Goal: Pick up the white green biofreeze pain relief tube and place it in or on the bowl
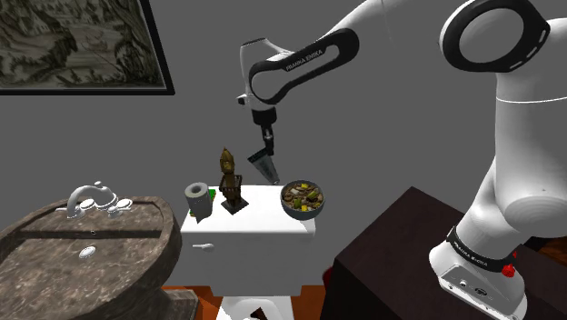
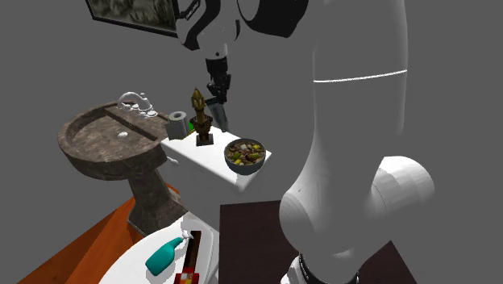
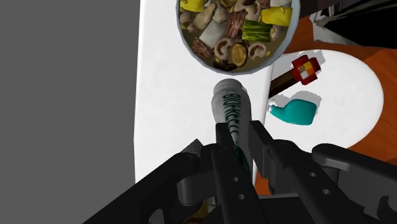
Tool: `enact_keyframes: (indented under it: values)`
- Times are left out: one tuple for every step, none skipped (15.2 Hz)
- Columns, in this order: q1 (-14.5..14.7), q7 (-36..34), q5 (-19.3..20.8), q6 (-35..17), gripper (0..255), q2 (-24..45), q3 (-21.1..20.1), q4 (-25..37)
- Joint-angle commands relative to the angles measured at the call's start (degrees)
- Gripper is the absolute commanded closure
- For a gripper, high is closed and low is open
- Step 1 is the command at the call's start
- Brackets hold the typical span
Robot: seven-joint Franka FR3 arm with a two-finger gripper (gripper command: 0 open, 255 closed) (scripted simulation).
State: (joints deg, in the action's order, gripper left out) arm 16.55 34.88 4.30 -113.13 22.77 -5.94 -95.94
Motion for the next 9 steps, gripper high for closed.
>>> enact_keyframes:
  values:
    - [0.0,0.0,-0.1,1.4,255,-0.6,0.0,0.8]
    - [0.0,0.1,-0.1,2.1,255,-0.8,-0.1,1.3]
    - [0.0,0.1,-0.2,2.4,255,-1.0,-0.1,1.5]
    - [-0.5,0.7,-0.4,2.1,255,-3.2,0.0,-1.1]
    - [-1.0,1.3,-0.6,1.8,255,-5.4,0.1,-3.5]
    - [-1.4,1.9,-0.8,1.6,255,-7.5,0.3,-5.8]
    - [-1.9,2.6,-1.0,1.5,255,-9.6,0.5,-8.0]
    - [-2.3,3.2,-1.2,1.4,255,-11.7,0.6,-10.2]
    - [-2.8,3.9,-1.3,1.4,255,-13.8,0.9,-12.2]
